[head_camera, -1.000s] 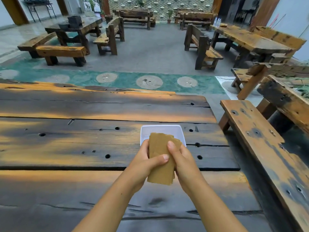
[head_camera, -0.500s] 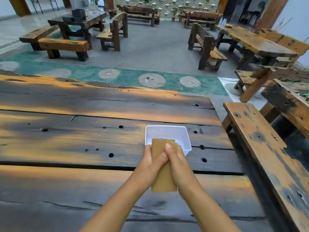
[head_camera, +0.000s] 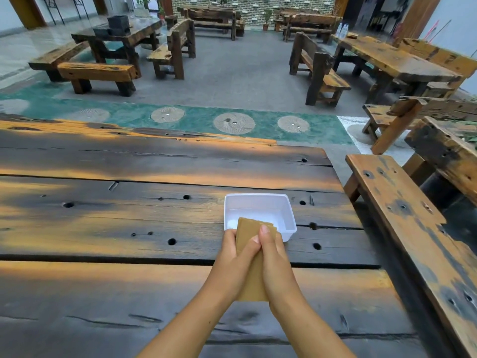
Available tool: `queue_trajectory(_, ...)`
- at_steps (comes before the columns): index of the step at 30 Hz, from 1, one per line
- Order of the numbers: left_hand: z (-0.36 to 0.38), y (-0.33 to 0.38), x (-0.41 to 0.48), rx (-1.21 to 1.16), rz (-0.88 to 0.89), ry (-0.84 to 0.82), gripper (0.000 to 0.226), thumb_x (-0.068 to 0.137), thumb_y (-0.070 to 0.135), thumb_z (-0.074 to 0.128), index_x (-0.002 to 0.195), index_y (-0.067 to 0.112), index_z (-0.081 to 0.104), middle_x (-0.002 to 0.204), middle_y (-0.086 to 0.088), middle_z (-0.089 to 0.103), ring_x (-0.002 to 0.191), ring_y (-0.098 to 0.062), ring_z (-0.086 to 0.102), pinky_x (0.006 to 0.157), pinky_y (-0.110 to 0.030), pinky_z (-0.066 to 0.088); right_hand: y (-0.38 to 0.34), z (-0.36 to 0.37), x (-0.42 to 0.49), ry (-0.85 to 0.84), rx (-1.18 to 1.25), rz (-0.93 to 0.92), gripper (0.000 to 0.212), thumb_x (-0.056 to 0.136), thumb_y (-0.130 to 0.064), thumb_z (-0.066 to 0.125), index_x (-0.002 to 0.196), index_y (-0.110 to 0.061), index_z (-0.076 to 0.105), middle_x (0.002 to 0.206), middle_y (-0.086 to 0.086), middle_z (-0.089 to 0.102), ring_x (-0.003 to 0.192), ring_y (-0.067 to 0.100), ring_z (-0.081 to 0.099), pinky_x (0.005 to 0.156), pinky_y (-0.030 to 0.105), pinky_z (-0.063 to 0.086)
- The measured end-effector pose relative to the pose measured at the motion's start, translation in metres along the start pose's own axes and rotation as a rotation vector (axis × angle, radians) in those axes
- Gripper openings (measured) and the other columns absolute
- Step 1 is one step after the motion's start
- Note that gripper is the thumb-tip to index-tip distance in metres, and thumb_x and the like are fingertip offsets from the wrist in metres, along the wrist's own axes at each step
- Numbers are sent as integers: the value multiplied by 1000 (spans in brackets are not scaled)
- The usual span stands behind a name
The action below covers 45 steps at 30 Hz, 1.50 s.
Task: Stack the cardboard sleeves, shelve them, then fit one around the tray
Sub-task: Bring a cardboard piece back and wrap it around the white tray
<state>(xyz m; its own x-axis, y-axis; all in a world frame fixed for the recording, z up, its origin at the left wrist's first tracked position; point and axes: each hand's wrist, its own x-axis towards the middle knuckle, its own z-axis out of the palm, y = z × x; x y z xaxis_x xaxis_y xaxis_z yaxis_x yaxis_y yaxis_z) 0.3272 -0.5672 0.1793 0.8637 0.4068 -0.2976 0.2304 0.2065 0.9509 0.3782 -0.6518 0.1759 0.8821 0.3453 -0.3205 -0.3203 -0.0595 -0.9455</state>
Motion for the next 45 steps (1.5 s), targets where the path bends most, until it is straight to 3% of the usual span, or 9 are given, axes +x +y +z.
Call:
queue_trajectory(5, -6, -2, 2, 6, -23, -127, 61, 69, 51, 73, 124, 32, 53, 115, 1, 75, 99, -13, 75, 77, -28, 60, 5, -6, 5, 10, -54, -34, 49, 75, -75, 47, 104, -37, 60, 95, -13, 75, 89, 4, 73, 85, 35, 57)
queue_trajectory(10, -14, 9, 9, 201, 30, -188, 52, 80, 45, 68, 125, 30, 48, 118, 3, 70, 98, -7, 73, 77, -27, 62, -1, -20, 10, -149, -5, 20, 58, 79, -62, 59, 122, -23, 61, 116, 3, 75, 105, 17, 73, 92, 40, 59)
queue_trajectory(13, -28, 21, 11, 408, 78, -273, 51, 82, 45, 68, 125, 33, 44, 119, 5, 66, 105, -13, 69, 91, -40, 60, -18, -47, 17, -281, -164, -85, 55, 76, -44, 72, 124, -18, 60, 120, 11, 71, 101, 11, 71, 81, 25, 57)
queue_trajectory(19, -41, 48, 10, 829, 123, -518, 91, 74, 61, 67, 144, 57, 9, 109, 18, 59, 96, -7, 66, 79, -24, 54, -50, -65, 18, -620, -528, -89, 43, 76, -36, 76, 114, -22, 60, 102, 1, 73, 93, 13, 69, 89, 40, 56)
queue_trajectory(22, -44, 57, 15, 892, 103, -554, 95, 74, 56, 72, 145, 56, 8, 110, 12, 59, 99, -12, 67, 84, -31, 57, -45, -59, 15, -594, -498, -124, 41, 77, -33, 75, 113, -21, 60, 105, 7, 74, 95, 22, 71, 88, 40, 56)
queue_trajectory(27, -52, 69, 24, 915, 25, -555, 96, 77, 53, 79, 151, 40, 20, 117, 10, 55, 106, -15, 66, 90, -32, 56, -23, -50, 12, -422, -362, -141, 30, 70, -39, 73, 97, -29, 66, 87, -7, 75, 80, 8, 70, 73, 24, 54)
queue_trajectory(32, -77, 61, 23, 493, -5, -347, 90, 70, 42, 83, 147, 36, 39, 122, -4, 59, 105, -13, 66, 83, -17, 53, -15, -59, 12, -247, -98, -153, 45, 66, -42, 74, 107, -25, 68, 102, 0, 79, 92, 15, 76, 73, 22, 58)
queue_trajectory(37, -35, 11, 6, -162, 14, -85, 73, 71, 33, 79, 138, 33, 50, 134, -14, 63, 105, -21, 70, 84, -31, 59, -10, -58, 12, -236, -19, -137, 42, 79, -28, 70, 120, -17, 64, 112, 6, 78, 103, 22, 74, 81, 30, 58)
queue_trajectory(45, -16, 1, 12, -85, 37, 66, 64, 58, 57, 73, 118, 52, 52, 114, -3, 72, 90, -13, 73, 80, -31, 57, -5, -48, 18, -195, 9, -104, 50, 65, -42, 69, 113, -29, 62, 103, -3, 79, 96, 13, 74, 83, 30, 55)
